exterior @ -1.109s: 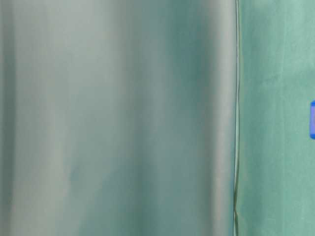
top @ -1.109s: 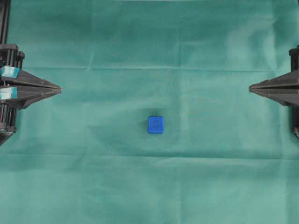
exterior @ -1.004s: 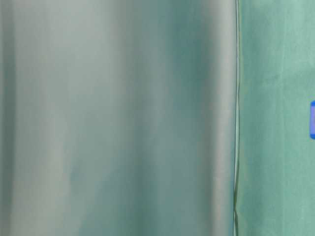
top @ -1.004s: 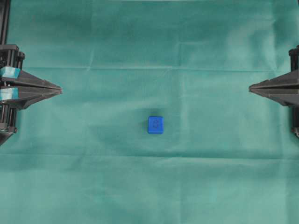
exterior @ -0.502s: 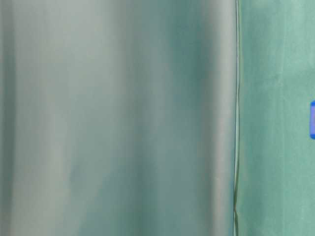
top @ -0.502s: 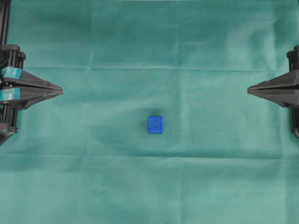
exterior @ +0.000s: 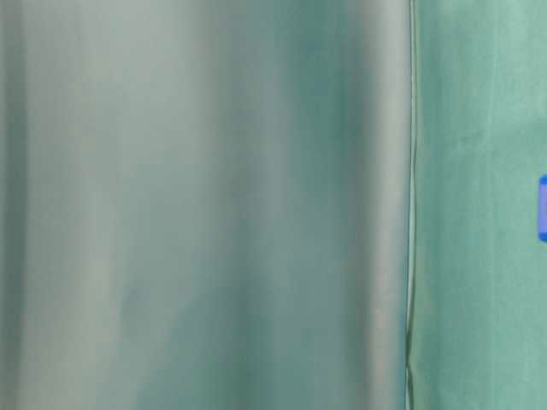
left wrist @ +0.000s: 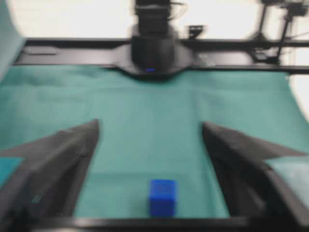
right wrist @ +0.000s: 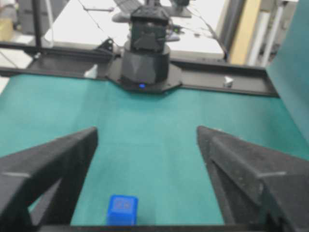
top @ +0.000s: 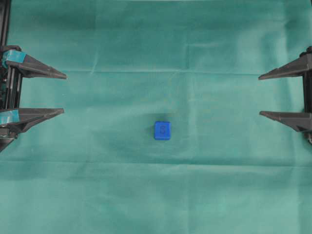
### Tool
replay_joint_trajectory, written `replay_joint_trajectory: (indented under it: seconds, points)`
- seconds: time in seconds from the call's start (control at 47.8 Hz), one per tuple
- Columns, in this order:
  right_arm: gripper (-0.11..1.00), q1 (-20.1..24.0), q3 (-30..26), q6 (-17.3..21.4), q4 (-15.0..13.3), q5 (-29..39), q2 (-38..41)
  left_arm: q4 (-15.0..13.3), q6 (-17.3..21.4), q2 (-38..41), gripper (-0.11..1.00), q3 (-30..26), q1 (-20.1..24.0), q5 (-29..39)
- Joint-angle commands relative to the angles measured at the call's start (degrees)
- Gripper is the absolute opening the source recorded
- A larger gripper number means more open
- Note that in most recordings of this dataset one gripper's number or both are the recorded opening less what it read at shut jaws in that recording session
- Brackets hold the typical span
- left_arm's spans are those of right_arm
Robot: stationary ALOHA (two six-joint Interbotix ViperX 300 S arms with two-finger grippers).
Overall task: Handover the blue block to the right arm after grasping it with the left arm, then place it in the designated position.
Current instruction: 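Move the open left gripper toward the blue cube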
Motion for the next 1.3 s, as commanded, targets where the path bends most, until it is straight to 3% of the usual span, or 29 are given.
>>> replay_joint_trajectory:
  seconds: [0.0,0.502,0.879,1.276]
  points:
    - [0.94,-0.2,-1.6,0.0,0.0,0.0,0.4,0.0,0.1,0.4,0.99,-1.7,0.1,-0.3]
    - [0.94,-0.8,-1.7,-0.2,-0.2,-0.3,0.4,0.0,0.2,4.7,0.99,-3.8,0.1,-3.1]
    - [0.94,-1.0,-1.7,-0.2,-0.2,-0.3,0.5,0.1,0.3,19.2,0.99,-13.1,0.1,-8.8]
    - [0.94,-1.1,-1.7,-0.3,-0.3,-0.3,0.4,0.1,1.6,33.8,0.99,-24.8,0.0,-8.8]
